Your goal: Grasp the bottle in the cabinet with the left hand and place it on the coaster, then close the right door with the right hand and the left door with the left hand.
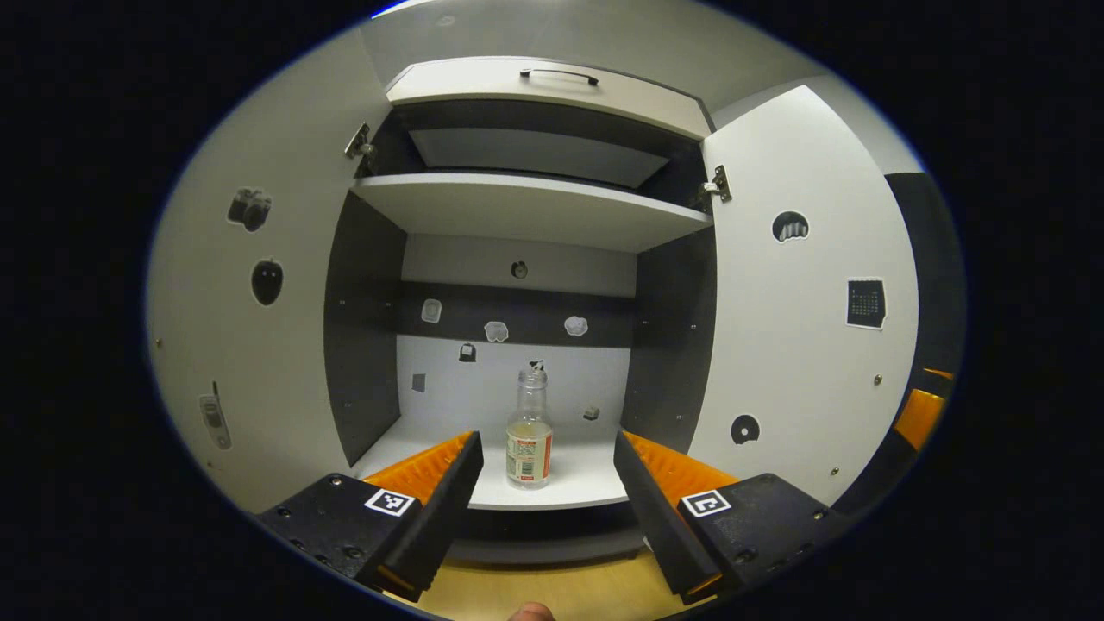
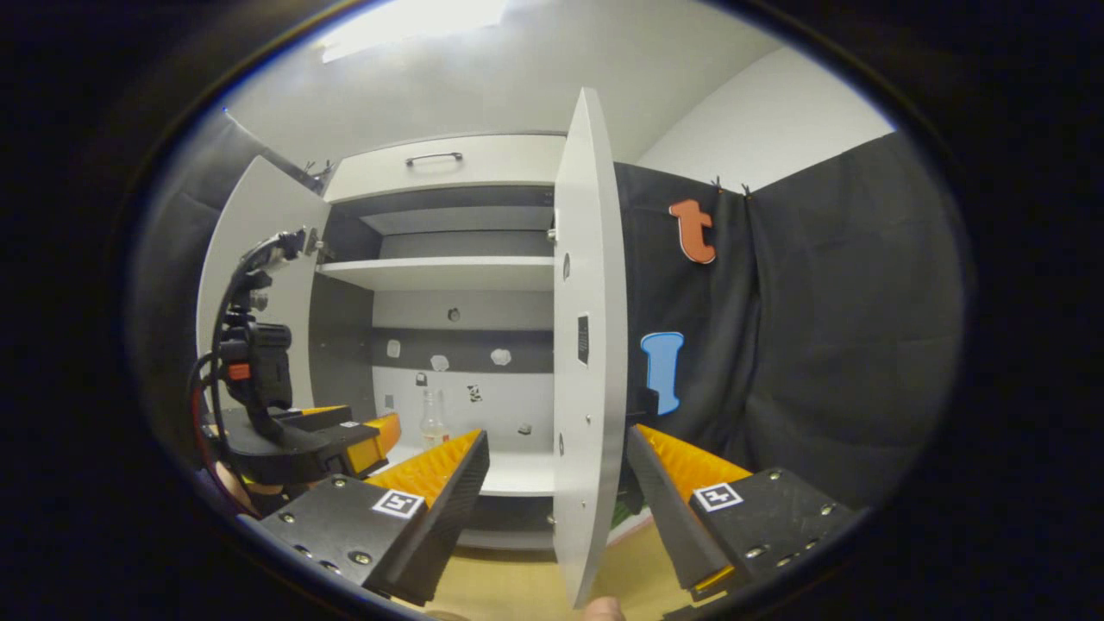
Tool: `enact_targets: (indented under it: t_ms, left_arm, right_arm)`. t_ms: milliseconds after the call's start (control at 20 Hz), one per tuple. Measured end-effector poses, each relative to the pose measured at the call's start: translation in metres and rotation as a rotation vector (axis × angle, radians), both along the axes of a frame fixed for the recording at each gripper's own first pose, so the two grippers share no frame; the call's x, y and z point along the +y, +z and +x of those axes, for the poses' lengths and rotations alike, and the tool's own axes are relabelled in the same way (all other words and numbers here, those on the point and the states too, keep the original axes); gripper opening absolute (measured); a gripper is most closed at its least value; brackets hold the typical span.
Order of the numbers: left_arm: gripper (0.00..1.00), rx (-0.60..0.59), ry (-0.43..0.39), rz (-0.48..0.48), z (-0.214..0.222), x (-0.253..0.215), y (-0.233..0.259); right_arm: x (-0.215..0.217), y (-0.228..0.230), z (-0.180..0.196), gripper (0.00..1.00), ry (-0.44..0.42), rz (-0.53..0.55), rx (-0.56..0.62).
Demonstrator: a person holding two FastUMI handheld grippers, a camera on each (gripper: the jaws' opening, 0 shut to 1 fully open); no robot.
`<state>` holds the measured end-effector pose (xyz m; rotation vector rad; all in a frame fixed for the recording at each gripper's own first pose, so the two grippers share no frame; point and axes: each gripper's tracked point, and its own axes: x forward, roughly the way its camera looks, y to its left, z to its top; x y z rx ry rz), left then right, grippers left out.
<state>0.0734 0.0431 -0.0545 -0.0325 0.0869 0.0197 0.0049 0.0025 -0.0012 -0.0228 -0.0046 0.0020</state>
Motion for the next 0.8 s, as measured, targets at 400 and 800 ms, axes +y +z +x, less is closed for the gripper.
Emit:
enact_targets:
  t_ms: [400,800]
  left_arm:
    - [0.96,0.056,0.005,-0.017,0.092,0.023,-0.022]
    - [0.95,0.088,0.035,0.013,0.173,0.04,-0.049]
  right_arm:
    - [-0.02,0.006,0.002,0.98,-0.069,-0.015,-0.033]
    - [-0.061,0.007,0.002,0.98,-0.185,-0.049,-0.06]
